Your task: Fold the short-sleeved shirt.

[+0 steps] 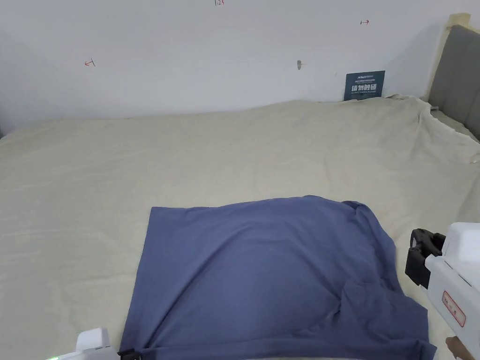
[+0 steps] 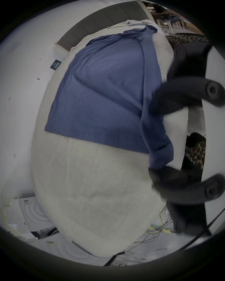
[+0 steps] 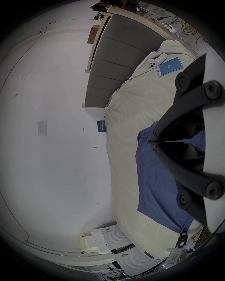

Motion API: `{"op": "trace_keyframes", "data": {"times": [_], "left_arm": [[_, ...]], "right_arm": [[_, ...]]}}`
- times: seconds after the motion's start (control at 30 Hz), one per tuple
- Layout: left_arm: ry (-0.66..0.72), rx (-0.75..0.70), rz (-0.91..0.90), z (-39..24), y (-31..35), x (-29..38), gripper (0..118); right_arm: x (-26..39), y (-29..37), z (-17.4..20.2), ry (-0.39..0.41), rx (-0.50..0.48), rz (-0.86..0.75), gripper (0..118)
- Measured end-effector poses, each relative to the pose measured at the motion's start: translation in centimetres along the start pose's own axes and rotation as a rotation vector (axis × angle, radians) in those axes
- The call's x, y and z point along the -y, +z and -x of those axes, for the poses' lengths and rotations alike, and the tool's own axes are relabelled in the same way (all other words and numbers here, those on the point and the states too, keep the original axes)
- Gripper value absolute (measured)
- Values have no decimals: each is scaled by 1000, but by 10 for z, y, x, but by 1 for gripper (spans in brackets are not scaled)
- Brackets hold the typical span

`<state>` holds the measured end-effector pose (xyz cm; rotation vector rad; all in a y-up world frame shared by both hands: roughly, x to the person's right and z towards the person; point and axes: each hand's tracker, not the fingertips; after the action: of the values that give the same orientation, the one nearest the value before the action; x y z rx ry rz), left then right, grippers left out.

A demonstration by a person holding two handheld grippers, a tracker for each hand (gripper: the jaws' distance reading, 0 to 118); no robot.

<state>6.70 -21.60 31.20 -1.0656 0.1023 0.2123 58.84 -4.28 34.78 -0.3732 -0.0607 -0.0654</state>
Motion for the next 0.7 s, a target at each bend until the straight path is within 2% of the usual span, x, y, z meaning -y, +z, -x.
{"op": "trace_keyframes", "data": {"times": [0.03,0.07,0.13,0.3,0.33,0.37,0.4,0.5,0.53,0.63,0.7], "left_arm": [[0,41,20,0,-2,1,20],[9,80,7,-1,-2,2,8],[-18,11,-24,-9,3,5,6],[-51,32,-57,-10,12,5,3],[-42,40,-67,-9,16,4,3],[-27,55,-75,-7,20,3,3],[-16,64,-94,-5,24,1,3],[-7,79,-111,-4,34,-4,3],[-8,82,-117,-4,35,-6,3],[-10,107,-132,-4,40,-9,3],[-14,114,-131,-6,40,-10,3]], "right_arm": [[1,0,-2,-4,3,7,0],[3,1,-3,-8,5,13,0],[7,1,-8,-18,8,27,0],[39,-20,-33,-92,-29,212,2],[47,-24,-36,-105,-29,246,8],[57,-29,-38,-121,-24,269,20],[66,-35,-43,-126,-18,317,38],[98,-55,-54,-142,-36,441,81],[107,-60,-55,-129,-12,472,88],[134,-72,-56,-89,5,545,88],[147,-76,-58,-92,6,580,87]]}}
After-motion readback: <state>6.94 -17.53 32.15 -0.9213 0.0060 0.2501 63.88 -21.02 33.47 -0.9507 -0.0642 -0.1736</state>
